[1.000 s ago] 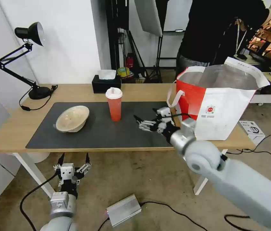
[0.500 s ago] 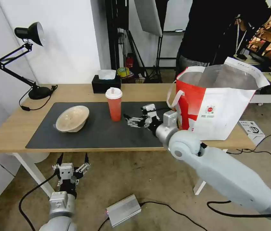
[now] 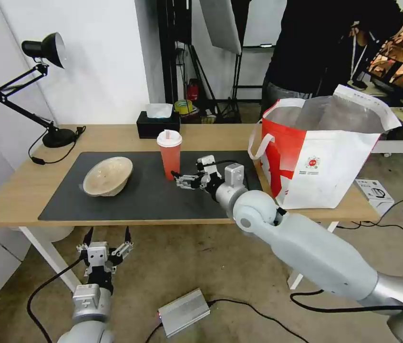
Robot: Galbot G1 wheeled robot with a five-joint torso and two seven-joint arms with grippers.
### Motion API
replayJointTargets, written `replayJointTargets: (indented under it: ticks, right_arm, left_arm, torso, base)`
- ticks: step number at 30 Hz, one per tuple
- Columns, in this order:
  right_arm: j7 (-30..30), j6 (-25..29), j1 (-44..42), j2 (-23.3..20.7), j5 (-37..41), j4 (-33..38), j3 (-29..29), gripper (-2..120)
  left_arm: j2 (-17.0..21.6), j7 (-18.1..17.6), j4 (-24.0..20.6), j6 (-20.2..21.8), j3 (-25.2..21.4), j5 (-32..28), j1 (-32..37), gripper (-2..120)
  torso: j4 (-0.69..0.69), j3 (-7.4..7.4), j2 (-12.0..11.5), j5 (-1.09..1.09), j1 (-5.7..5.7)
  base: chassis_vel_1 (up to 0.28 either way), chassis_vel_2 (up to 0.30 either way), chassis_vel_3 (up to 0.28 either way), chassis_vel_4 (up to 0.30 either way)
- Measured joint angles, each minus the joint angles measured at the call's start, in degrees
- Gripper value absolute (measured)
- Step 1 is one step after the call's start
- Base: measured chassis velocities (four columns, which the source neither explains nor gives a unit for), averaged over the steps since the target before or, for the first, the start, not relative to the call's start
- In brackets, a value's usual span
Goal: Pick up the trash from the table and place it into the takeout bag.
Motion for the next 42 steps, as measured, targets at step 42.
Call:
replayJointTargets:
  ticks: [42]
  right_arm:
    - [-2.59, 2.32, 1.76, 7.39, -2.14, -14.61, 1.10, 100]
  left_arm:
    - [0.30, -0.20, 0.51, -0.20, -0.76, -0.31, 0.06, 100]
  torso:
    - [0.00, 0.00, 0.00, 0.00, -0.01]
  base:
    - [0.000, 0.000, 0.000, 0.000]
